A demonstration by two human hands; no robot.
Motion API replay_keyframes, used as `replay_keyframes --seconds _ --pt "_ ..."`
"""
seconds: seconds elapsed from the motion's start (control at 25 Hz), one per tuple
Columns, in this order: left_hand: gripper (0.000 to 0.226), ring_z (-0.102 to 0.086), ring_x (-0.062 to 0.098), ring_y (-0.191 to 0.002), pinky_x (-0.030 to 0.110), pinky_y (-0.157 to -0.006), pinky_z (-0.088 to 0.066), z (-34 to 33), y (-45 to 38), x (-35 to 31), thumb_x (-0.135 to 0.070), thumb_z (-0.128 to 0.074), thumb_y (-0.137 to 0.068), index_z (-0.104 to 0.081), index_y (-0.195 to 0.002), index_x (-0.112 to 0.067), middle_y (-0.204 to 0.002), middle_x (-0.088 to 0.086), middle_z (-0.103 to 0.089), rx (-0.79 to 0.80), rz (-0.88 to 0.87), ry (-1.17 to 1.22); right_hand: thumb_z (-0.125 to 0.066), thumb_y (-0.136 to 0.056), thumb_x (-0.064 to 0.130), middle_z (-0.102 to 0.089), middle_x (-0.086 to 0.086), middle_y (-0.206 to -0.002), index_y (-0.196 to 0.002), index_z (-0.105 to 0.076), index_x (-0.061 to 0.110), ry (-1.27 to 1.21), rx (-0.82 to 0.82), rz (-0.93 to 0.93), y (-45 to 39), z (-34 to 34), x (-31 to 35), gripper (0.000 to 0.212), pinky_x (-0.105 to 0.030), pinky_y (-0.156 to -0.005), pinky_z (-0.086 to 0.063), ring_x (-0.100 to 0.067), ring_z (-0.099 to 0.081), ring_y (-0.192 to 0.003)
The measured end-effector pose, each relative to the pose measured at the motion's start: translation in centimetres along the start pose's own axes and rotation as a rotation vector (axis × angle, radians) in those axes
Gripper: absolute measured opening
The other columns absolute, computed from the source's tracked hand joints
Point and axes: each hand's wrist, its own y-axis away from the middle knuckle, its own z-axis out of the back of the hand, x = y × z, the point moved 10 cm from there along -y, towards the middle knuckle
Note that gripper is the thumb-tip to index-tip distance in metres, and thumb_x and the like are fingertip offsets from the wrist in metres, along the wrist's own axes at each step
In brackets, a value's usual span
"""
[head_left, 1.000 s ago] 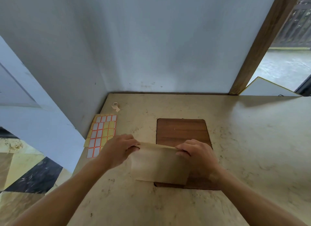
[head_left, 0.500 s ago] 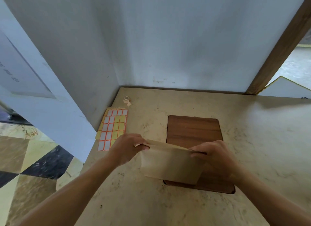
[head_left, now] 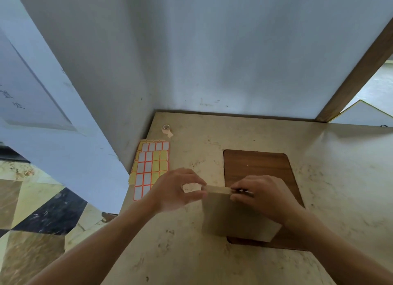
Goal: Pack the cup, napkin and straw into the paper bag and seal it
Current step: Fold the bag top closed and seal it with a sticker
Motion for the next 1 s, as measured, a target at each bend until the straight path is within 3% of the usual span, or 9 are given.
replay_keyframes --seconds 0.12,0.28,0.4,0.48,0.6,0.72,0.84,0.92,1.0 --pt "0.031 -0.059 -0.005 -0.093 0.024 -0.077 -0.050 2.3 1.5 4.3 -0.059 -0.056 -0.086 -0.070 -0.100 -0.035 -0.097 -0.026 -0.065 -0.063 0.069 0.024 -0.034 -0.085 0.066 -0.069 0.022 -0.104 -0.114 -0.065 0.039 -0.052 0.041 0.015 -3.0 -1.3 3.0 0.051 -0.021 -0.078 -0.054 0.004 -0.062 -0.088" --pt "0.008 -0.060 -0.004 -0.088 0.032 -0.077 -0.053 5.0 5.3 13.7 -0.039 -0.067 -0.087 -0.072 -0.093 -0.037 -0.096 -0.022 -0.068 -0.128 0.320 -0.032 -0.046 -0.090 0.053 -0.070 0.018 -0.105 -0.112 -0.068 0.033 -0.081 0.084 0.067 -8.1 -3.8 7.9 0.037 -0.030 -0.080 -0.055 -0.002 -0.064 -0.090" --pt "0.008 -0.062 0.001 -0.091 0.037 -0.083 -0.053 5.2 7.7 19.0 -0.035 -0.069 -0.086 -0.073 -0.093 -0.037 -0.100 -0.018 -0.070 -0.118 0.465 -0.069 -0.050 -0.091 0.037 -0.069 0.008 -0.078 -0.084 -0.068 0.020 -0.089 0.154 0.062 -11.6 -6.1 11.0 0.025 -0.035 -0.072 -0.056 -0.008 -0.062 -0.069" --pt "0.010 -0.060 0.003 -0.094 0.037 -0.086 -0.052 4.5 8.4 21.4 -0.037 -0.068 -0.086 -0.072 -0.095 -0.037 -0.104 -0.016 -0.070 -0.102 0.533 -0.095 -0.053 -0.091 0.031 -0.054 0.008 -0.060 -0.061 -0.052 0.024 -0.091 0.189 0.038 -13.4 -7.2 11.8 0.031 -0.033 -0.064 -0.053 -0.009 -0.051 -0.057" --pt "0.024 -0.054 0.007 -0.108 0.032 -0.091 -0.046 2.4 8.8 23.9 -0.042 -0.067 -0.085 -0.068 -0.108 -0.036 -0.120 -0.013 -0.065 -0.008 0.619 -0.180 -0.054 -0.090 0.028 -0.044 0.012 -0.055 -0.054 -0.038 0.032 -0.078 0.268 -0.036 -15.2 -9.5 11.2 0.040 -0.028 -0.061 -0.046 -0.003 -0.043 -0.053" --pt "0.043 -0.047 0.014 -0.120 0.039 -0.098 -0.042 0.1 8.7 25.4 -0.046 -0.067 -0.084 -0.061 -0.124 -0.032 -0.132 -0.009 -0.057 0.080 0.665 -0.253 -0.053 -0.086 0.026 -0.070 0.004 -0.087 -0.085 -0.069 0.023 -0.089 0.332 -0.168 -16.5 -12.9 10.7 0.016 -0.034 -0.076 -0.055 -0.014 -0.064 -0.080" --pt "0.054 -0.042 0.019 -0.126 0.045 -0.104 -0.037 -0.8 8.1 26.3 -0.048 -0.067 -0.084 -0.054 -0.133 -0.029 -0.139 -0.005 -0.051 0.096 0.653 -0.344 -0.056 -0.087 0.022 -0.065 -0.006 -0.122 -0.121 -0.061 0.015 -0.428 0.359 -0.416 -17.4 -17.9 10.8 0.035 -0.028 -0.087 -0.049 -0.025 -0.061 -0.109" --pt "0.060 -0.039 0.021 -0.130 0.047 -0.105 -0.035 -1.3 8.0 26.9 -0.048 -0.067 -0.083 -0.049 -0.137 -0.029 -0.143 -0.003 -0.047 0.110 0.639 -0.392 -0.055 -0.089 0.019 -0.058 -0.008 -0.131 -0.130 -0.054 0.016 -0.620 0.317 -0.581 -17.5 -21.1 10.5 0.041 -0.025 -0.090 -0.044 -0.028 -0.055 -0.118" --pt "0.065 -0.037 0.023 -0.133 0.050 -0.106 -0.034 -1.9 8.0 27.5 -0.050 -0.066 -0.083 -0.043 -0.140 -0.030 -0.147 -0.003 -0.041 0.126 0.640 -0.406 -0.053 -0.089 0.019 -0.052 -0.011 -0.133 -0.132 -0.047 0.021 -0.643 0.247 -0.745 -17.2 -23.7 8.9 0.044 -0.035 -0.096 -0.047 -0.032 -0.050 -0.119"
